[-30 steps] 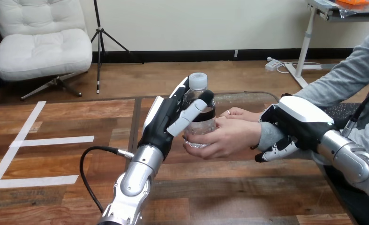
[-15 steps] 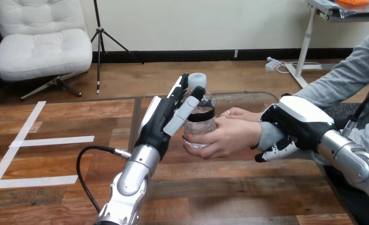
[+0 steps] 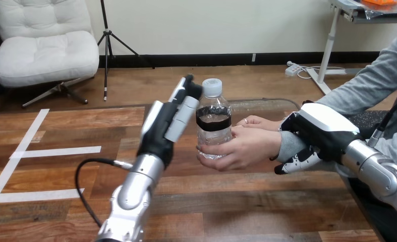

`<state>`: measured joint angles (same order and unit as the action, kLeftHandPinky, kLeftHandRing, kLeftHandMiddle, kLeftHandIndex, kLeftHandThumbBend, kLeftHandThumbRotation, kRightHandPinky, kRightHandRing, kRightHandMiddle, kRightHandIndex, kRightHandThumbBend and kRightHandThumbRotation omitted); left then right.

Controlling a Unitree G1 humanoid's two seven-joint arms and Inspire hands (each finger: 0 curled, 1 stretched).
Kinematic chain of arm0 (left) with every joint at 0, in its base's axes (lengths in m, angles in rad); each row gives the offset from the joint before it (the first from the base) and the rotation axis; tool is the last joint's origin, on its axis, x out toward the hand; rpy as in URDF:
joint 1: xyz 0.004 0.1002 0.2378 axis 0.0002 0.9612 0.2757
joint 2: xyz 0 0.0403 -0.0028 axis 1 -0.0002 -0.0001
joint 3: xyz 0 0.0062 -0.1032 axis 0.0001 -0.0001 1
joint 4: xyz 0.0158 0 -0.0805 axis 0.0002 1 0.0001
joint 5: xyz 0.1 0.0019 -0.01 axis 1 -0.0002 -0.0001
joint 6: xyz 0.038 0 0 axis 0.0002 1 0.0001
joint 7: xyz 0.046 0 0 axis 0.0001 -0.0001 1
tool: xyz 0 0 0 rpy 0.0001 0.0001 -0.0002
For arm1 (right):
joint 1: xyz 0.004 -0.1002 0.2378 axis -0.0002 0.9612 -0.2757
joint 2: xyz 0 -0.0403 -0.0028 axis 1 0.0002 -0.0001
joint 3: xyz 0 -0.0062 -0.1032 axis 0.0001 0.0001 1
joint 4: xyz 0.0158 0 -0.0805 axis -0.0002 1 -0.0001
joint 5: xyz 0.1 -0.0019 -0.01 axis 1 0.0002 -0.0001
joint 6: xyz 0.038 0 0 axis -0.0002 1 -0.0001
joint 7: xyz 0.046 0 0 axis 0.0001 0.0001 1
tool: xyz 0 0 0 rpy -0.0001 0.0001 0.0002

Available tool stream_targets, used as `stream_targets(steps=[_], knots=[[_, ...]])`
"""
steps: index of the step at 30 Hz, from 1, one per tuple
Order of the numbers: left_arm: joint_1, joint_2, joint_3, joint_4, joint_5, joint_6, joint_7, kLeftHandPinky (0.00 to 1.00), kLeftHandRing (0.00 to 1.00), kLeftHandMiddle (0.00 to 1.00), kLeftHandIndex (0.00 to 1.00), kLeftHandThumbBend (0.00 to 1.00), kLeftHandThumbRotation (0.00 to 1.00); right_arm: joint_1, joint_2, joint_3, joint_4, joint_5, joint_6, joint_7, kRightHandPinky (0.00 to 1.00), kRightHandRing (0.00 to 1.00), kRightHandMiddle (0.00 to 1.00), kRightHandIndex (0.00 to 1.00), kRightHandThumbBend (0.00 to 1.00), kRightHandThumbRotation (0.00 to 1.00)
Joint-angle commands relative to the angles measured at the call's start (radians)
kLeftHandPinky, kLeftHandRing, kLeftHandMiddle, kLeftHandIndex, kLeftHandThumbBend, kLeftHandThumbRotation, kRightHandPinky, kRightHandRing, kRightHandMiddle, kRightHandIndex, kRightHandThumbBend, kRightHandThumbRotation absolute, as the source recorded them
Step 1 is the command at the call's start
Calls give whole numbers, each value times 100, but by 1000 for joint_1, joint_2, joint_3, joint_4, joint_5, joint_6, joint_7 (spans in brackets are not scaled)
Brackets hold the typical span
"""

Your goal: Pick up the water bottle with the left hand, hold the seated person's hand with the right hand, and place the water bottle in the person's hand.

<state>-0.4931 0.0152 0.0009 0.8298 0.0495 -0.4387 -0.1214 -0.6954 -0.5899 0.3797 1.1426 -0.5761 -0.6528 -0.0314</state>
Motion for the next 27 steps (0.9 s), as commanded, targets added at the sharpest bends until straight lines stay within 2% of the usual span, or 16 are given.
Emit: stream_targets(steps=[1, 11, 27], knots=[[-1, 52, 34, -80, -23, -1, 0, 100, 98, 98, 98, 100, 100, -59, -5, -53, -59, 44, -21, -30, 17, 21, 27, 27, 69, 0], [32, 87, 69, -108, -57, -10, -7, 100, 97, 98, 97, 99, 100, -59, -8, -49, -58, 38, -26, -41, 17, 21, 27, 27, 69, 0], [106, 128, 122, -209, -121, 13, -18, 100, 97, 97, 94, 95, 100, -66, -6, -49, -55, 43, -14, -22, 17, 22, 28, 28, 71, 0]])
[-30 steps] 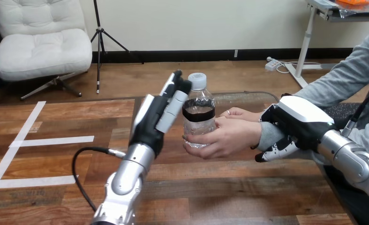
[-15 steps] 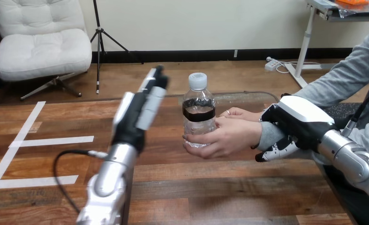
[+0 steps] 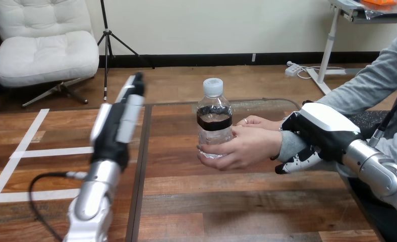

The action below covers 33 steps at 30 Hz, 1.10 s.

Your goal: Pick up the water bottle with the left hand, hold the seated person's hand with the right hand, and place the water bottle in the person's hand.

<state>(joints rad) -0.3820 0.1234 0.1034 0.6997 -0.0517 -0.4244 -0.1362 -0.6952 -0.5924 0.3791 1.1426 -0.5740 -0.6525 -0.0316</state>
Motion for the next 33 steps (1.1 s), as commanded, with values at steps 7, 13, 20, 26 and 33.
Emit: stream_targets(steps=[7, 13, 20, 26, 33], knots=[[27, 29, 31, -122, -35, 9, -10, 100, 97, 97, 94, 91, 100, -74, -5, -42, -55, 35, 17, 2, 22, 27, 34, 35, 76, 0], [55, 33, 37, -168, -25, 33, 7, 100, 97, 97, 94, 90, 100, -79, -12, -27, -64, 12, 40, 1, 32, 37, 43, 45, 79, 7], [73, 26, 46, -187, -34, 35, 16, 100, 95, 95, 93, 88, 100, -81, -19, -12, -78, -13, 55, 1, 44, 51, 56, 57, 83, 21], [89, 26, 50, -200, -30, 36, 26, 100, 94, 93, 91, 86, 100, -82, -21, -9, -81, -24, 60, 12, 51, 59, 63, 65, 86, 31], [103, 29, 53, -209, -30, 35, 29, 100, 92, 92, 90, 84, 100, -78, -25, -9, -105, -29, 69, 30, 56, 65, 68, 70, 88, 40]])
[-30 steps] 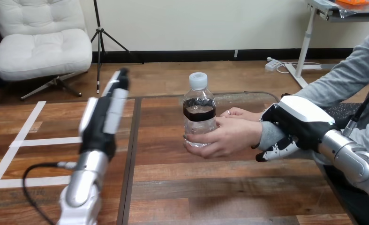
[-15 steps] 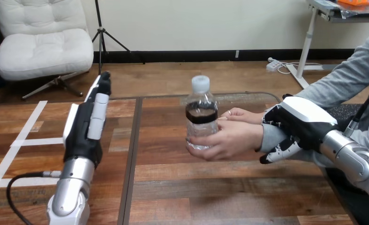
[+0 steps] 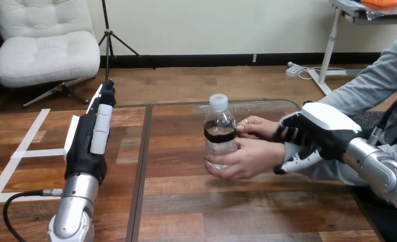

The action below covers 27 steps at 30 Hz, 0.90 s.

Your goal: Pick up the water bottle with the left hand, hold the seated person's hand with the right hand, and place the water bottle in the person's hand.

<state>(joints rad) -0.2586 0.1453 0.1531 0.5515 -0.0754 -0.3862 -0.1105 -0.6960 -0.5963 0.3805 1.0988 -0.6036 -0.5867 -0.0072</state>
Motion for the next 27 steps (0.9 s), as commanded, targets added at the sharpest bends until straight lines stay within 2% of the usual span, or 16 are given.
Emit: stream_targets(steps=[1, 8, 17, 23, 27], knots=[[-19, 7, 4, -61, -6, -4, 3, 100, 92, 91, 89, 84, 100, -77, -21, -10, -62, -1, 4, 7, 57, 66, 69, 71, 88, 44], [-11, 9, 5, -63, -11, -8, -7, 95, 91, 89, 87, 83, 100, -71, -24, -14, -74, -1, 10, 11, 58, 69, 72, 73, 88, 56], [-1, 7, 5, -72, -10, -6, -18, 89, 90, 88, 85, 83, 100, -54, -22, -37, -96, 28, 18, 18, 60, 72, 75, 75, 87, 69], [11, 7, 0, -83, 2, -8, -13, 86, 90, 88, 84, 83, 100, -34, -18, -62, -109, 68, 7, 14, 61, 73, 75, 76, 88, 78], [24, 7, -4, -101, 9, -3, -12, 84, 89, 87, 84, 84, 100, -17, -7, -94, -114, 127, -5, 36, 63, 73, 76, 76, 89, 82]])
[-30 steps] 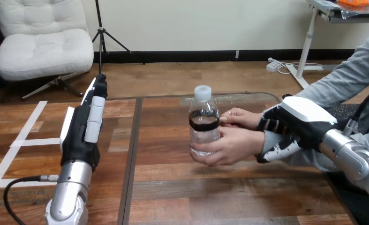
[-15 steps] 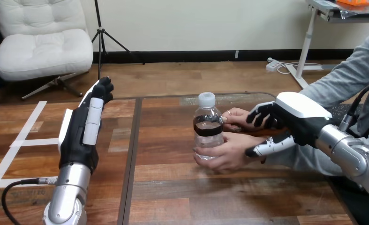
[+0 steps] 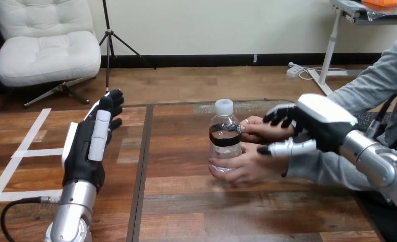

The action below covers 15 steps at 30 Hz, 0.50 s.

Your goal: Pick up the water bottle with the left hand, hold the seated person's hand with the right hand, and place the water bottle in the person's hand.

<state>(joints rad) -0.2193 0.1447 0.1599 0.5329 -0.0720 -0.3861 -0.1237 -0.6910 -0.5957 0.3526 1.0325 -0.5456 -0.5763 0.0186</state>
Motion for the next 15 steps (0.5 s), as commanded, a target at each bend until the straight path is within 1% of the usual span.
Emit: stream_targets(steps=[1, 5, 9, 11, 12, 14, 15], knots=[[-12, 8, -12, -86, 7, -4, 1, 84, 89, 87, 84, 84, 100, -19, -6, -73, -47, 82, -18, 15, 63, 73, 76, 76, 89, 82], [2, 8, -15, -103, 14, -5, 3, 83, 88, 87, 83, 84, 100, -3, 0, -94, -52, 126, -34, 24, 66, 75, 77, 77, 88, 86], [25, 6, -19, -139, 19, 4, 5, 82, 86, 86, 82, 85, 100, 18, 12, -127, -56, 190, -68, 42, 68, 75, 77, 77, 88, 91], [32, 5, -19, -150, 17, 9, 3, 82, 86, 86, 82, 85, 100, 24, 16, -137, -59, 209, -77, 50, 68, 75, 77, 77, 88, 92], [40, 6, -20, -159, 16, 10, -1, 82, 86, 86, 82, 85, 100, 32, 22, -148, -63, 229, -84, 55, 68, 75, 77, 77, 88, 93], [49, 7, -20, -170, 14, 11, -6, 81, 86, 86, 82, 85, 100, 41, 28, -160, -67, 250, -92, 60, 69, 75, 77, 77, 89, 95], [59, 7, -21, -186, 12, 14, -9, 81, 86, 86, 82, 85, 100, 50, 33, -171, -70, 270, -104, 63, 69, 75, 77, 77, 89, 96]])
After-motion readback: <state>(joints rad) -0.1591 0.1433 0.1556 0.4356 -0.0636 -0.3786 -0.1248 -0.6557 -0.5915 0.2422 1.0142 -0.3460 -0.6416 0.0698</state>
